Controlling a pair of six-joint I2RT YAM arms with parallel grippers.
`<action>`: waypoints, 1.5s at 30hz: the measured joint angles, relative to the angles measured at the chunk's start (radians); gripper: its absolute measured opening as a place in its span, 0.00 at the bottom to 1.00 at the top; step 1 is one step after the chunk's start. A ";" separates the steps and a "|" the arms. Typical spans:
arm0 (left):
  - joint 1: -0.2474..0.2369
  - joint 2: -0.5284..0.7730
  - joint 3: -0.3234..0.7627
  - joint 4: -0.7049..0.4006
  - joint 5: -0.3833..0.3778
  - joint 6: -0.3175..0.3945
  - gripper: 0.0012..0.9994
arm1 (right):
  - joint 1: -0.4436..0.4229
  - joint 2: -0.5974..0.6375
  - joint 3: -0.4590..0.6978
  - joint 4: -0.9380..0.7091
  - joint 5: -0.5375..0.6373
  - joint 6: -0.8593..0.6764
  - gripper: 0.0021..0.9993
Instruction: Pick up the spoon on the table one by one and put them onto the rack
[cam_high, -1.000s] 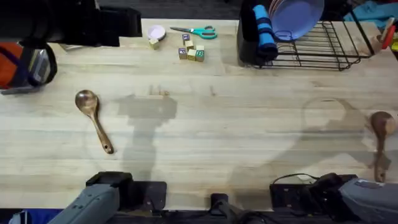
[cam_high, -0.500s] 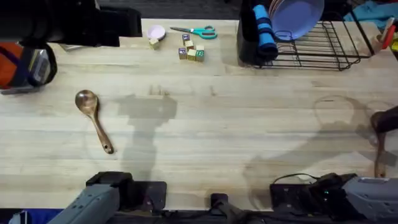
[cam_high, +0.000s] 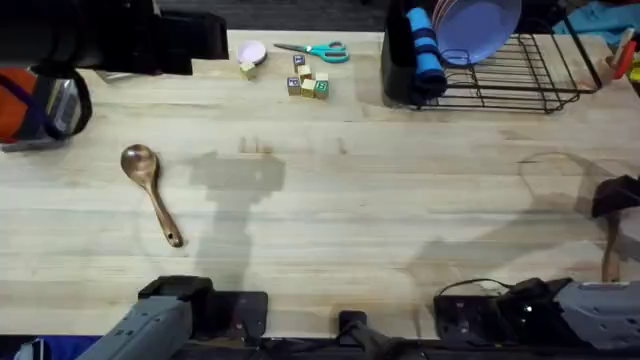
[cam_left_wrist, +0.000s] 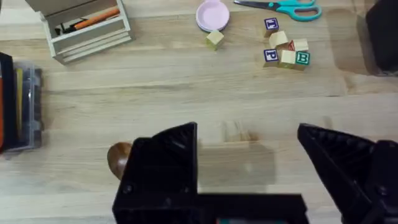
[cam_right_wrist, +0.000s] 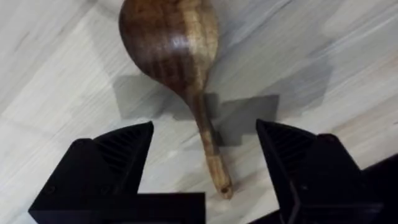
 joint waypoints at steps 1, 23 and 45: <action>0.000 0.000 0.000 0.000 0.000 0.000 0.99 | 0.000 0.005 -0.009 0.012 0.000 0.000 1.00; 0.000 0.000 0.000 0.000 0.000 0.000 0.99 | -0.002 -0.001 -0.077 0.113 -0.004 -0.008 0.28; 0.000 0.000 0.000 0.000 0.000 0.000 0.99 | 0.053 -0.181 -0.113 0.116 -0.070 0.009 0.03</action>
